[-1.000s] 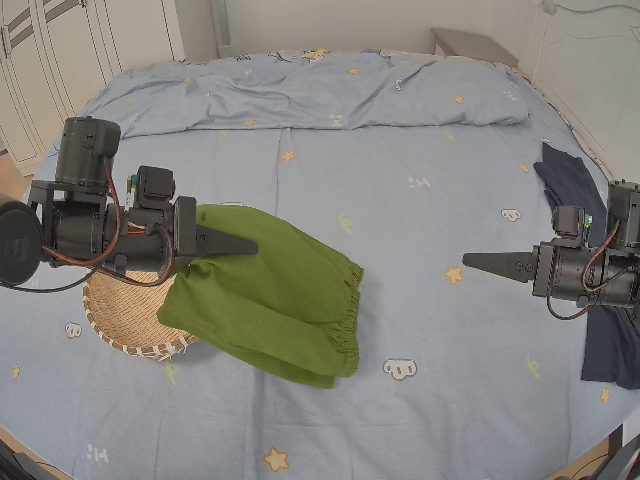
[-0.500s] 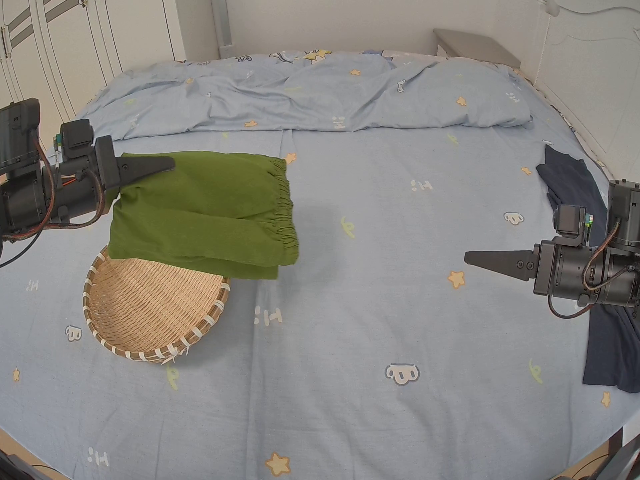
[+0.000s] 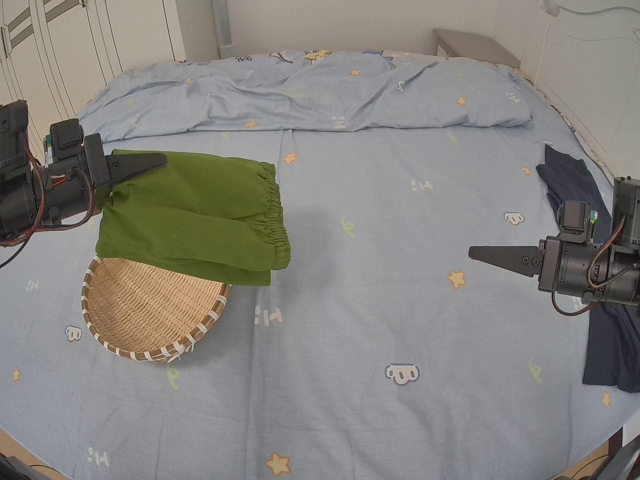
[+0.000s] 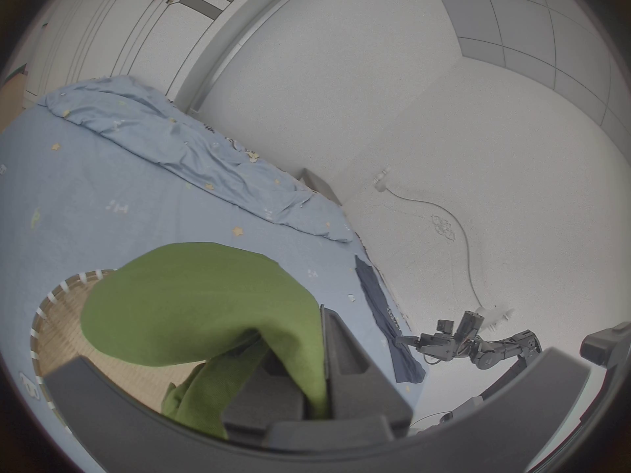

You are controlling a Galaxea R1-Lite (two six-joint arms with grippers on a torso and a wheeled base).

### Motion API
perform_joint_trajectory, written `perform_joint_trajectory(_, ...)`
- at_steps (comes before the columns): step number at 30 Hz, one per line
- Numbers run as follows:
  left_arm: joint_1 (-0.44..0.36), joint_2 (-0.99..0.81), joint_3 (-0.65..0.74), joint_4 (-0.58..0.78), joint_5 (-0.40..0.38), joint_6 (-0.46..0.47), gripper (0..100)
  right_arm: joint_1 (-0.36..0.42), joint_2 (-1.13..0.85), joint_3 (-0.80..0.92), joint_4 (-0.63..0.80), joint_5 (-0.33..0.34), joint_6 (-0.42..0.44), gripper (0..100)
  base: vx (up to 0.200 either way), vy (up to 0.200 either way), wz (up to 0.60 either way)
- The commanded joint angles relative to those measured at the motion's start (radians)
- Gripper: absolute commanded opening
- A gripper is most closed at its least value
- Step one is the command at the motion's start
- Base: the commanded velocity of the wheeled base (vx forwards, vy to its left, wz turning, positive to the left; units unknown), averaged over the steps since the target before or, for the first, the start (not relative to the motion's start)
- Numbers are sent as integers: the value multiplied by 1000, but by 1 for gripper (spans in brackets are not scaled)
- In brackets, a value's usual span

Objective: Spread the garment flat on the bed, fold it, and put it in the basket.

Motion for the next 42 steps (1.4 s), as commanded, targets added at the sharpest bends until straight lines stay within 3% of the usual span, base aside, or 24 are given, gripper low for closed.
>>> perform_joint_trajectory(1,-48,-38,11,-35,12,-1,0,0,-10,2,0,1,0,100,0,0,0)
perform_joint_trajectory(11,-31,-106,123,-287,15,-1,0,0,-9,3,-2,1,0,100,0,0,0)
perform_joint_trajectory(20,162,14,83,-386,3,-9,0,3,-9,6,-2,1,0,100,0,0,0)
perform_joint_trajectory(32,216,84,130,-379,14,-15,0,11,-7,11,-2,1,0,100,0,0,0)
perform_joint_trajectory(40,325,91,316,-322,6,-53,0,29,-7,19,0,2,-2,100,0,0,0)
perform_joint_trajectory(42,362,94,334,-228,6,-56,0,46,-9,26,0,2,-2,100,0,0,0)
